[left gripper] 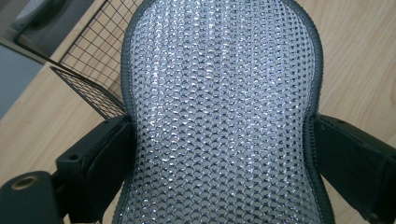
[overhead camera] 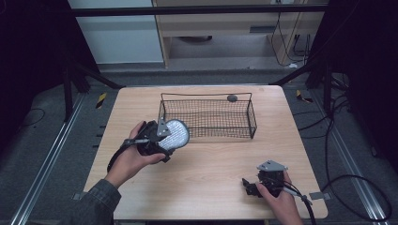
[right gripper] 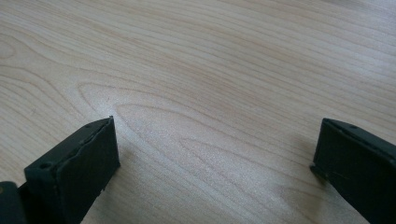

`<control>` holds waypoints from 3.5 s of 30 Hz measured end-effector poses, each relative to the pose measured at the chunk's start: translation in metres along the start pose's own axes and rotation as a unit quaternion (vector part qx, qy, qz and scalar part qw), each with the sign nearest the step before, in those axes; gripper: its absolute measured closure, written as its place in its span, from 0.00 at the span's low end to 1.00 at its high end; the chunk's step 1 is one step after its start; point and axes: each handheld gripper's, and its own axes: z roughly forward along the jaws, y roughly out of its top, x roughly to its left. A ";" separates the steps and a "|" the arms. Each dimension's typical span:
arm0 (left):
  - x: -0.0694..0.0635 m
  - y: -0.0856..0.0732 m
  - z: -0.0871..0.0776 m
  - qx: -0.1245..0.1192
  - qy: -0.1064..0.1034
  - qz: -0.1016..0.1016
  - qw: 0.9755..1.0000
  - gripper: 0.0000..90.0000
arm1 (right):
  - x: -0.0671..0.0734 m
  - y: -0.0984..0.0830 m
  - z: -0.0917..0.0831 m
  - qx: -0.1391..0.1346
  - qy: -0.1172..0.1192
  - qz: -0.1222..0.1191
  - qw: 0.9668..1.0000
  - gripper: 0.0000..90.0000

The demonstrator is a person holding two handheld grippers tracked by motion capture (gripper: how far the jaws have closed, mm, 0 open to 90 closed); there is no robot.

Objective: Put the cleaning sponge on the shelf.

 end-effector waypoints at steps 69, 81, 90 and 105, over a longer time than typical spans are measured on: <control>0.044 0.082 0.044 0.019 0.052 0.094 0.994 0.08 | -0.001 0.003 0.002 0.002 0.003 -0.003 1.000 0.00; 0.055 0.086 0.059 0.018 0.059 0.105 0.993 0.08 | -0.001 0.003 0.003 0.002 0.003 -0.003 1.000 0.00; 0.054 0.088 0.065 0.015 0.061 0.109 0.992 0.08 | -0.001 0.003 0.003 0.001 0.001 -0.005 1.000 0.00; 0.058 0.087 0.075 0.019 0.062 0.120 0.991 0.08 | -0.001 0.003 0.003 0.000 0.001 -0.006 1.000 0.00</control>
